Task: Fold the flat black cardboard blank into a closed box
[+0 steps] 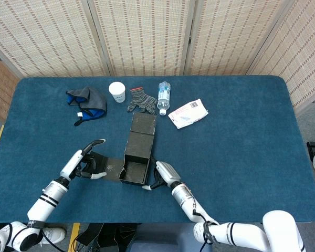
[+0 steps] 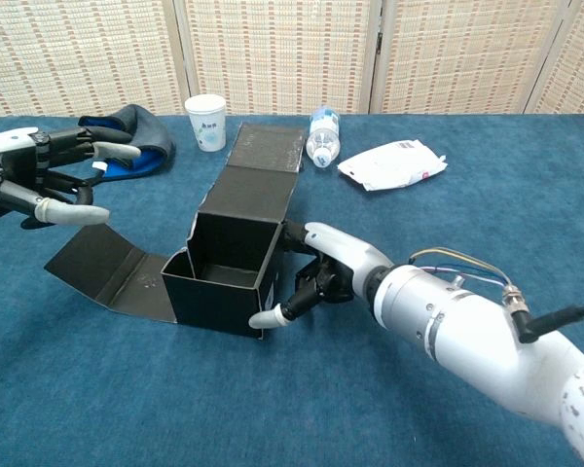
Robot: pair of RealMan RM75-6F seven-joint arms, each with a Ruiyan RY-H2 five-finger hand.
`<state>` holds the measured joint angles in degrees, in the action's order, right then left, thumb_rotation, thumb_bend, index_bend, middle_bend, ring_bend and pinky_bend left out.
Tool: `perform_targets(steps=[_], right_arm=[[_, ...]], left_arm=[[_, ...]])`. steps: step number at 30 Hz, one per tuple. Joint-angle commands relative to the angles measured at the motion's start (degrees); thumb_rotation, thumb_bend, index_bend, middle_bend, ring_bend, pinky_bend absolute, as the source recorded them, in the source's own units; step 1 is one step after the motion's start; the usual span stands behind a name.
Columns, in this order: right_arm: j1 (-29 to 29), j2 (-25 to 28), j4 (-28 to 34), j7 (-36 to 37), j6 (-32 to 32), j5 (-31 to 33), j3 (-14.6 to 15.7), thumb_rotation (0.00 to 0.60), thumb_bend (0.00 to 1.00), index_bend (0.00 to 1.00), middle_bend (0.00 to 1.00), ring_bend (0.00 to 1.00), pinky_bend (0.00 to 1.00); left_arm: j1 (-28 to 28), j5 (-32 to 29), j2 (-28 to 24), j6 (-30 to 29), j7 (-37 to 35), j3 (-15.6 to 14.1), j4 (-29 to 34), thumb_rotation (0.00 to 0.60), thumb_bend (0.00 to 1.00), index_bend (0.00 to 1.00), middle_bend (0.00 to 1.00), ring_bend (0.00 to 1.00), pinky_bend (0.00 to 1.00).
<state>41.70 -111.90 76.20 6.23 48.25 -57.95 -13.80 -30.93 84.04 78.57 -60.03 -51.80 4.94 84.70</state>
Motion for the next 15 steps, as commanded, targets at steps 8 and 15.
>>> perform_targets(steps=[8, 15], right_arm=[[-2.1, 1.6, 0.7, 8.0, 0.7, -4.4, -2.3, 0.6, 0.32, 0.2, 0.33, 0.79, 1.0], [-5.8, 8.8, 6.9, 19.1, 0.0, -6.1, -5.0, 0.6, 0.32, 0.21, 0.34, 0.79, 1.0]], left_arm=[[1.7, -1.7, -0.5, -3.4, -0.3, 1.8, -2.3, 0.6, 0.1, 0.12, 0.12, 0.63, 0.89], [3.6, -2.9, 0.0, -8.3, 3.2, 3.7, -5.9, 0.6, 0.1, 0.12, 0.12, 0.63, 0.89]])
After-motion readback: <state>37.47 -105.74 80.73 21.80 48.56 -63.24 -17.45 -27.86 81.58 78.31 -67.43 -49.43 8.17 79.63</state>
